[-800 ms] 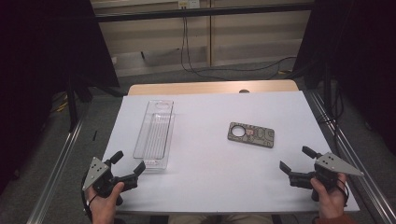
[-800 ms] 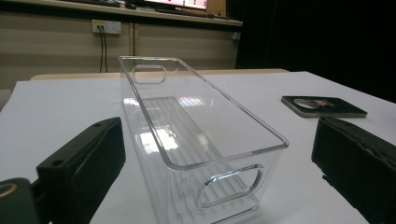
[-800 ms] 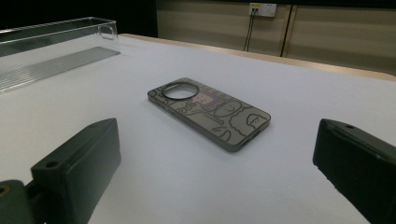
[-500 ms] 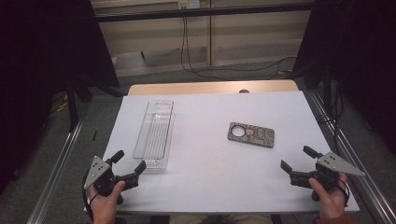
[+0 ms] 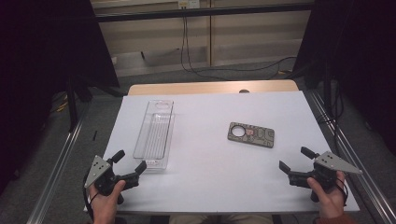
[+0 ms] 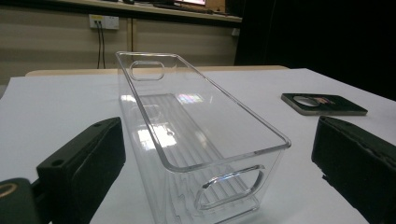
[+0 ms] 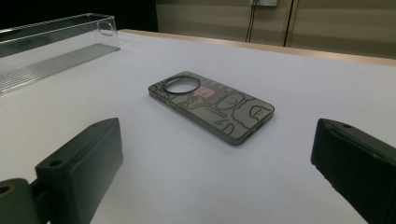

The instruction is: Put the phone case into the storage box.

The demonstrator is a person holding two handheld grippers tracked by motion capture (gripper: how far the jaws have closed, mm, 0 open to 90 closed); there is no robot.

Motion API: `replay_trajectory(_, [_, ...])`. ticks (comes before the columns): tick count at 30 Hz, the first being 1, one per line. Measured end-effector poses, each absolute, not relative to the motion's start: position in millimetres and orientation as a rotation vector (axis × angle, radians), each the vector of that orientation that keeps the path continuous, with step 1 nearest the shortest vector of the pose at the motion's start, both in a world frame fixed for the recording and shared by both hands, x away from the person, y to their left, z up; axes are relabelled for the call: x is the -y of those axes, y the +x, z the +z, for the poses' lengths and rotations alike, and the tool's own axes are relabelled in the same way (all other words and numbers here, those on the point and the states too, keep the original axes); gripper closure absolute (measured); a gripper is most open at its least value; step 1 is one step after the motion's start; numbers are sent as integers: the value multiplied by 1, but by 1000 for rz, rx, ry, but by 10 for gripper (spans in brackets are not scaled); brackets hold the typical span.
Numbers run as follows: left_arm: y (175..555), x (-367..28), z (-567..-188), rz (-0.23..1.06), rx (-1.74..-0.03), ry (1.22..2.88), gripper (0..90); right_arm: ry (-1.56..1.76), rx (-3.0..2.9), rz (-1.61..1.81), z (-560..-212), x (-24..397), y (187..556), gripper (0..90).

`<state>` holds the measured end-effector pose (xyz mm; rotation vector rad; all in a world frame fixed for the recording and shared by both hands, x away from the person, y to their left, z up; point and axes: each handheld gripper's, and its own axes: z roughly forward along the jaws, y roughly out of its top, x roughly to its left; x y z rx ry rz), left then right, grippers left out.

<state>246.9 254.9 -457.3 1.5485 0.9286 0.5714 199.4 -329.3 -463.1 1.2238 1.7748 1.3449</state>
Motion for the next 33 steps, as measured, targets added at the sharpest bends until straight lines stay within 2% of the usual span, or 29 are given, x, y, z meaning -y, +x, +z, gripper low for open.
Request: replay_trajectory(33, [244,-259,-457,575,-930,1563,29,1241,-2038,1284,-456,308,240,16])
